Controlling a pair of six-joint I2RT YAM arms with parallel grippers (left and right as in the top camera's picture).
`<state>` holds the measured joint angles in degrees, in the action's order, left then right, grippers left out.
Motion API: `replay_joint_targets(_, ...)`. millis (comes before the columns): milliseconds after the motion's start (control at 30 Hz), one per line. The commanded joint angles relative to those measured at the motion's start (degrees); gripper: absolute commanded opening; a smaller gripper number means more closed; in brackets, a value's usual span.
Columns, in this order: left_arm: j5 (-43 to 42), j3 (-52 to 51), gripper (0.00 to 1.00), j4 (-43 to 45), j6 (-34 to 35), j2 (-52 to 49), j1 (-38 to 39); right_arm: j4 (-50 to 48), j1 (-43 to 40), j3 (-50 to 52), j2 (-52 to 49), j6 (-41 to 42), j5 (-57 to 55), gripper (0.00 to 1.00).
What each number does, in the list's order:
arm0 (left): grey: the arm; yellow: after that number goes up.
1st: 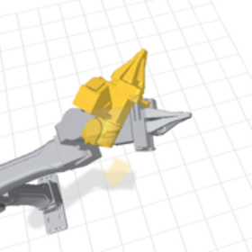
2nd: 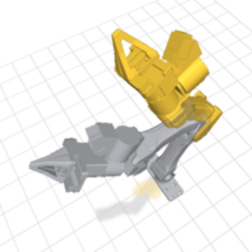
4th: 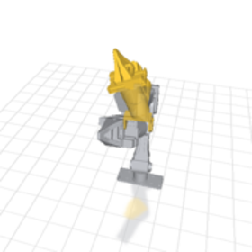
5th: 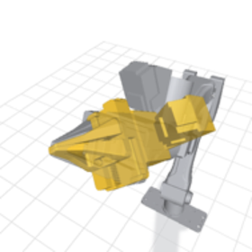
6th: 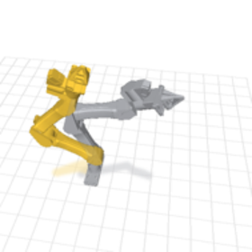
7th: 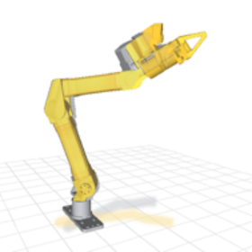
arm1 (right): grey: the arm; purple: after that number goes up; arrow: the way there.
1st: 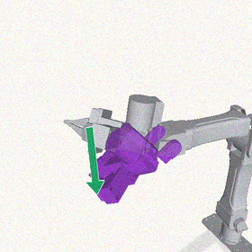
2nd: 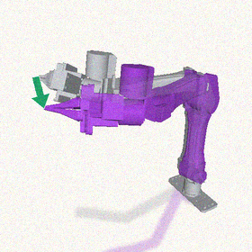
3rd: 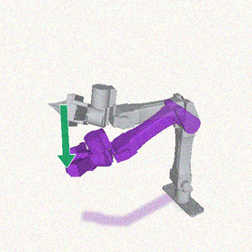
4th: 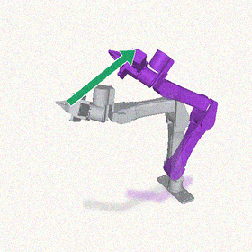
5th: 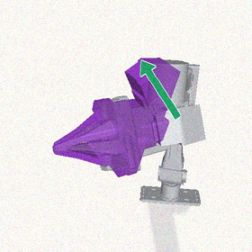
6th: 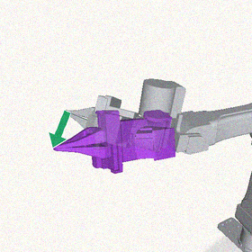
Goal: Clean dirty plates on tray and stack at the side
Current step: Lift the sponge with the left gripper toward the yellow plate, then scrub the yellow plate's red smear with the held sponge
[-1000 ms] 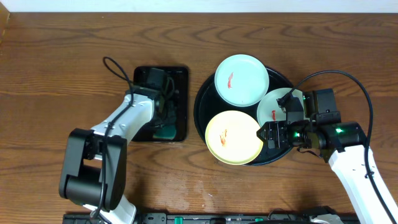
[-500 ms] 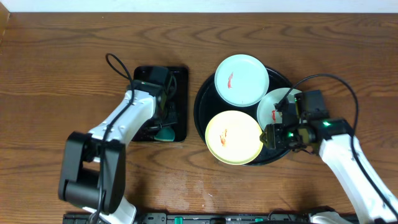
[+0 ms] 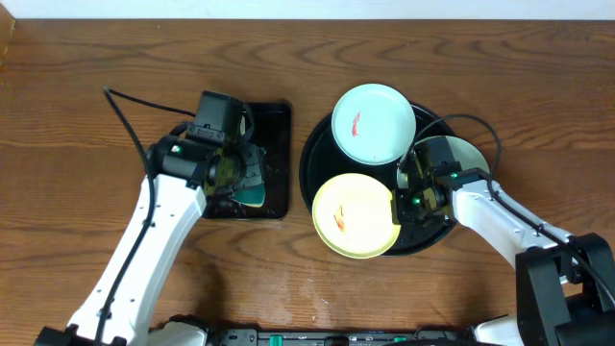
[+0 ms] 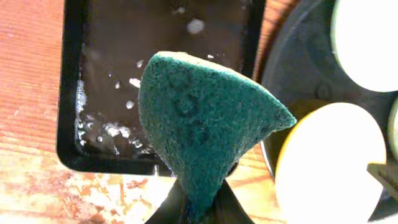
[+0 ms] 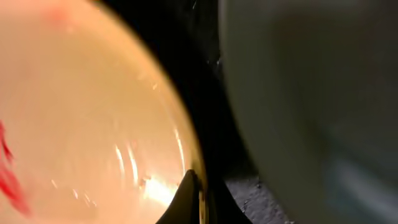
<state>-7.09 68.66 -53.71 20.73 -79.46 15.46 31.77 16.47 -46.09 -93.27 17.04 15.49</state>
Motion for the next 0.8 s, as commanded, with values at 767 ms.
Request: replay_joint_targets(767,-5.44,-0.09,0.07,12.13,6.03,-10.99,14.99,-4.09,0.9,0.44,-0.98,9.44,-12.79,0.01)
